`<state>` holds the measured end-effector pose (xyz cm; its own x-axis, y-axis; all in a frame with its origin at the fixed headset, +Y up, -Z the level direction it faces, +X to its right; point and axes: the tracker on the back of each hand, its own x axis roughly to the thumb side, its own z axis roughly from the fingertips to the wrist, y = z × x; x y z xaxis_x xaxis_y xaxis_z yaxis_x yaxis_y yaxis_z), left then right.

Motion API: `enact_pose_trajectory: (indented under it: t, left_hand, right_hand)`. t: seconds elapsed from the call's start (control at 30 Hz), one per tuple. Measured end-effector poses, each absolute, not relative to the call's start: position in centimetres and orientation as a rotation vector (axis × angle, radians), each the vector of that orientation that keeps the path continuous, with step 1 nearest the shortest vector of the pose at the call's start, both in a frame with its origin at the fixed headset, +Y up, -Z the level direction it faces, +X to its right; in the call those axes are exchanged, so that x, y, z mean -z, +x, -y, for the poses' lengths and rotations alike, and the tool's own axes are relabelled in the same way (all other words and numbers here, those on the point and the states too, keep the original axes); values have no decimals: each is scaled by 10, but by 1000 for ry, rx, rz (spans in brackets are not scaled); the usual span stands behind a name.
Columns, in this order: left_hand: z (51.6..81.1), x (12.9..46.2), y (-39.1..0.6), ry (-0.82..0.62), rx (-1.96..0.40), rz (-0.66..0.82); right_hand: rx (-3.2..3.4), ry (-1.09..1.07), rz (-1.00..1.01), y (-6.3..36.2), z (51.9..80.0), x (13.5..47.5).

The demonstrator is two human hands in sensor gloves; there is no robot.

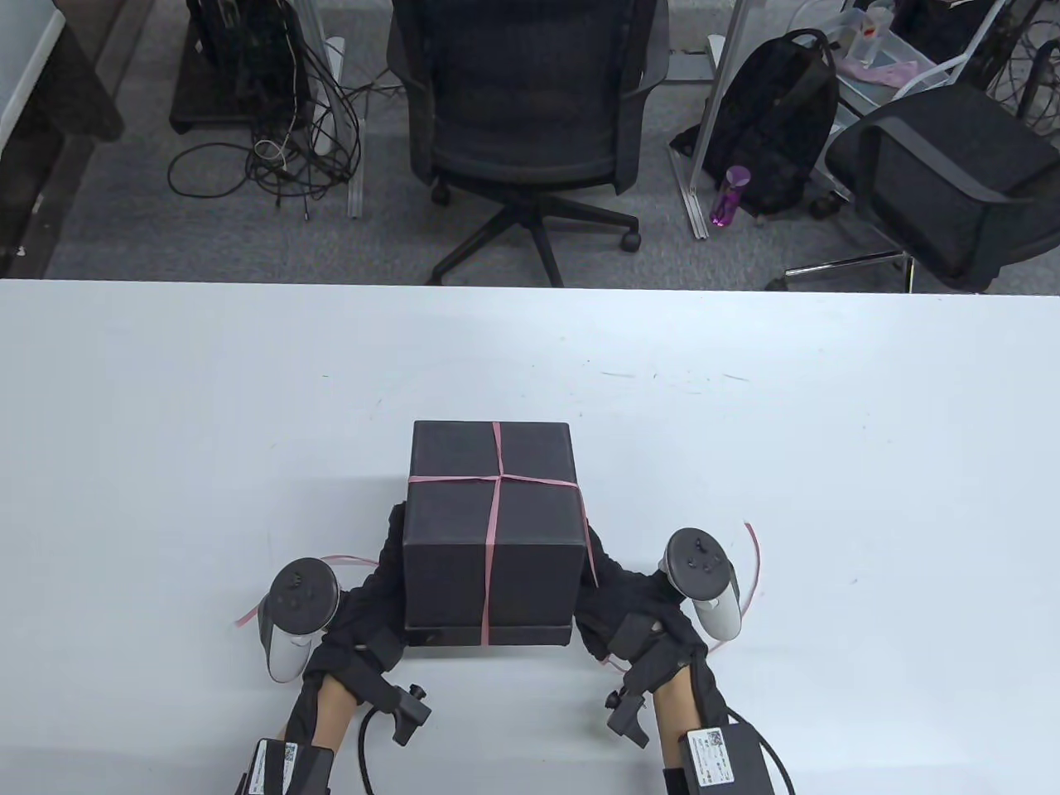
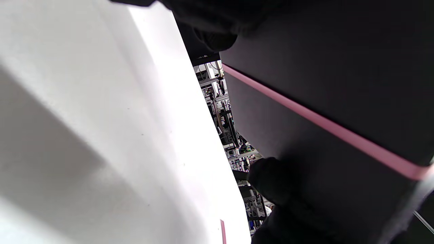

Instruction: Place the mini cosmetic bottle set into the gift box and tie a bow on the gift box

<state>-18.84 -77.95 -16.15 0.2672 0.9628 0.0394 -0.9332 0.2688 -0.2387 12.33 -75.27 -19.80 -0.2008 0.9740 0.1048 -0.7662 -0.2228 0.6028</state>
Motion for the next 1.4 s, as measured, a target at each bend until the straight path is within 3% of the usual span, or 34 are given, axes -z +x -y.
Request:
enact_pose_trajectory:
  t: [0.17,0.63,0.77,1.03,1.4]
  left_hand:
    - [781,162,-189,-186,-1285,170]
    - [777,161,-187,-93,-1066,101]
    - [772,160,-181,-41,-903,107]
    - [759,157,-168,100,-385,125]
    - [741,154,-167,192,-173,195]
  right_hand:
    - [-1950,614,-440,118,746,195]
    - [-2702,746,109,88,735,176]
    - [-2925,747,284,84,733,172]
    - [-3057,637,279,91,730,175]
    - [-2957,652,229,104,722,179]
